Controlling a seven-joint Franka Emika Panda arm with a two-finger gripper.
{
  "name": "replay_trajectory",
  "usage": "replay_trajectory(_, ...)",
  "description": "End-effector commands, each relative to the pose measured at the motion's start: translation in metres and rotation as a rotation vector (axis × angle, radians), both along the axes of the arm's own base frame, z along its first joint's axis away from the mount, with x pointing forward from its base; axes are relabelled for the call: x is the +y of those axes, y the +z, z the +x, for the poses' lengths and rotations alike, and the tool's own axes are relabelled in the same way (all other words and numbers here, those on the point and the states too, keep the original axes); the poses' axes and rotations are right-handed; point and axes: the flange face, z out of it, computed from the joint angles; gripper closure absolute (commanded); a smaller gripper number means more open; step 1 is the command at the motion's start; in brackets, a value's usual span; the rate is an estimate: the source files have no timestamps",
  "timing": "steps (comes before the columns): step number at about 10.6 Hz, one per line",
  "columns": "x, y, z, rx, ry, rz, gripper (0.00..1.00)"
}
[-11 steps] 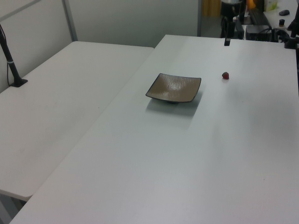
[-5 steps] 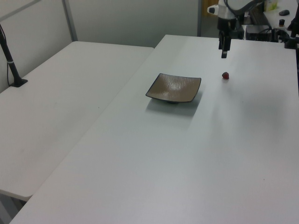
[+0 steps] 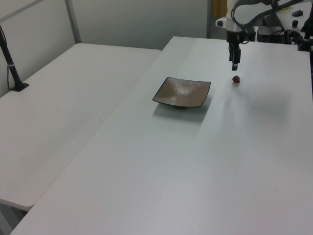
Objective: Strawberries on a ceramic plate
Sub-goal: 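Move the open gripper down over the red strawberry, then close the gripper on the red strawberry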
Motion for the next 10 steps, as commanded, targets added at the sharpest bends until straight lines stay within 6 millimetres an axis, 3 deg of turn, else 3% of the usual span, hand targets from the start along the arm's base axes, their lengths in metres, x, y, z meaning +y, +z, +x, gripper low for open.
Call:
replay_trajectory(1,-0.005,-0.017,-0.001,0.024,0.047,-0.055,0.00)
replay_trajectory(8,-0.022,-0.072,0.006,0.038,0.100,-0.143,0.00)
replay_trajectory(10,-0.024,-0.077,0.003,0.058,0.124,-0.171,0.14)
